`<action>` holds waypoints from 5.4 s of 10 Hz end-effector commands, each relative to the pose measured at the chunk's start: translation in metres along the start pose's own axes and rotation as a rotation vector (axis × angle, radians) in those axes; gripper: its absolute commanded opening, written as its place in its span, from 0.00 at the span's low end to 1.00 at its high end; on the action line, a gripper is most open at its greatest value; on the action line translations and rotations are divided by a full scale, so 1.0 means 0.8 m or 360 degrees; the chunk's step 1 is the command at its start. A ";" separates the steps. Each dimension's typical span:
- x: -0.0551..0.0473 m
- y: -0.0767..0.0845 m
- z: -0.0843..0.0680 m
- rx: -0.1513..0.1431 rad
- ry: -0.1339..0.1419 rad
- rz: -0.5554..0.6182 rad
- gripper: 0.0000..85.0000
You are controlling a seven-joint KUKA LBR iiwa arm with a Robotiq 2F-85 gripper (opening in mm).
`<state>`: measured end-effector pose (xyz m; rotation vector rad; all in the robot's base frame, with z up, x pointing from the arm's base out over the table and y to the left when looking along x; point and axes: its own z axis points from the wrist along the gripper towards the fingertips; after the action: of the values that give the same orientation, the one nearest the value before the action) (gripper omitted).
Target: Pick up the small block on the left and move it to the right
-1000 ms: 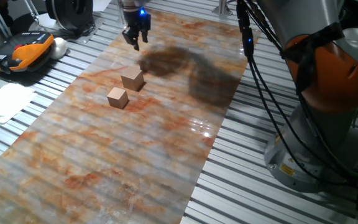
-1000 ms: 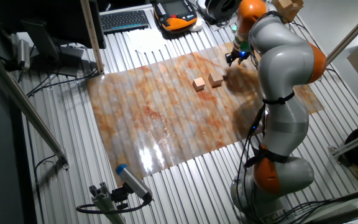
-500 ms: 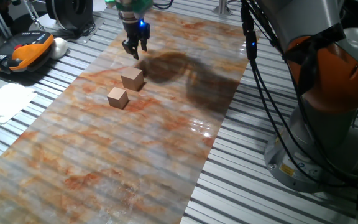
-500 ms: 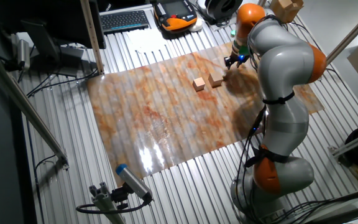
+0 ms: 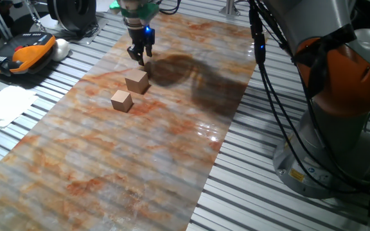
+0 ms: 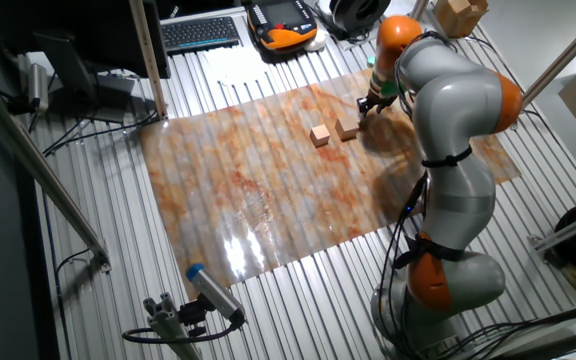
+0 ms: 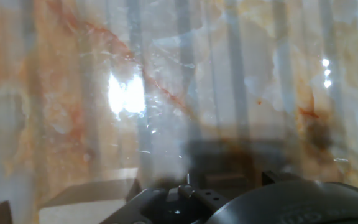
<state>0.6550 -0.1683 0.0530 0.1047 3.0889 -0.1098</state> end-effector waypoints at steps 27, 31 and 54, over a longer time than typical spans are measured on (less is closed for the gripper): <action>0.038 0.144 -0.131 -0.0355 0.0144 0.0417 0.00; 0.038 0.144 -0.131 -0.0316 0.0096 0.0472 0.00; 0.003 0.228 -0.156 -0.0313 0.0019 0.0457 0.00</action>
<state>0.6609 -0.0060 0.1663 0.5417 3.0364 0.2051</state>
